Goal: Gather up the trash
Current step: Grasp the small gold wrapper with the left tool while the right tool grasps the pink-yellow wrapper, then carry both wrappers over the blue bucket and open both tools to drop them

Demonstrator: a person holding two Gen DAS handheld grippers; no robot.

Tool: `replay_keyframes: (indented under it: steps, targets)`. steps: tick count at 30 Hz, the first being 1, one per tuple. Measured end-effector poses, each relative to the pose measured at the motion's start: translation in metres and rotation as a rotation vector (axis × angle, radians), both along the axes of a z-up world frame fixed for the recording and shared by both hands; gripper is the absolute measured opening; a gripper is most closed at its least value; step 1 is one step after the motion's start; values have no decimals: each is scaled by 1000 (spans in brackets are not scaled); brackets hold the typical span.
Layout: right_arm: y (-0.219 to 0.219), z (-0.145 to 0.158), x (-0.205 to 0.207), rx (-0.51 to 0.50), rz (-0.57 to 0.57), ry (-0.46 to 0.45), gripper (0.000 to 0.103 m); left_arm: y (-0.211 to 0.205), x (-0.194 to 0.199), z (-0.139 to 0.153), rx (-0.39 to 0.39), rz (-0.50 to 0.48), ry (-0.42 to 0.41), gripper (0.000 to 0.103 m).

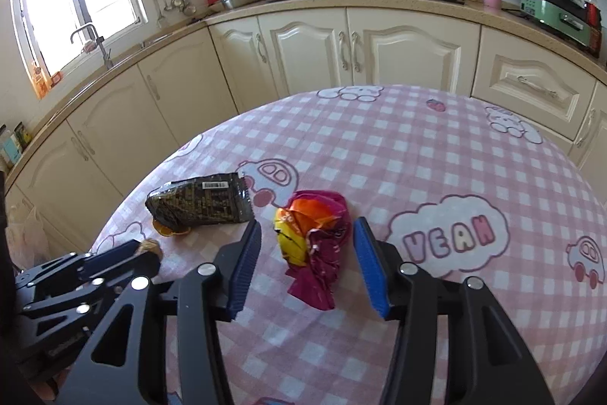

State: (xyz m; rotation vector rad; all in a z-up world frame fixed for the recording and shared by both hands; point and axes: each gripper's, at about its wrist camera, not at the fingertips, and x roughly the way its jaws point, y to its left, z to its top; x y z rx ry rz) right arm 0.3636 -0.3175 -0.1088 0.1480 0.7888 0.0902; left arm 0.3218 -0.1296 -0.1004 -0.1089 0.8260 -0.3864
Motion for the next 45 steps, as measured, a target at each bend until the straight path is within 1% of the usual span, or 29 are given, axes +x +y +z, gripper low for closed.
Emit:
replay_keyframes:
  steps: [1, 3, 7, 9, 13, 19, 24, 30, 36, 40, 45]
  targets:
    - [2, -2, 2, -9, 3, 11, 48, 2, -2, 1, 1, 1, -6, 27]
    - [4, -3, 2, -19, 6, 18, 34, 10, -9, 3, 3, 11, -19, 27]
    - [10, 4, -10, -51, -9, -16, 34, 26, -21, 9, 8, 38, -48, 27]
    - [14, 9, -18, -43, -2, -31, 34, 39, -29, 12, 2, 58, -62, 27]
    - [45, 26, -42, -21, 60, -86, 34, 69, -41, 16, 3, 101, -77, 27]
    - [117, 48, -70, 14, 212, -130, 34, 121, -67, 23, -3, 192, -99, 27]
    - [183, 55, -84, 36, 333, -133, 34, 164, -87, 19, 22, 272, -105, 27]
    - [256, 42, -98, 63, 455, -103, 34, 221, -109, -1, 42, 375, -60, 27]
    - [313, 19, -102, 65, 539, -58, 34, 261, -115, -31, 36, 453, 4, 27]
    - [338, 0, -100, 65, 559, -32, 34, 275, -113, -48, 36, 481, 38, 27]
    - [354, -22, -93, 79, 552, 4, 34, 285, -110, -64, 42, 497, 66, 27]
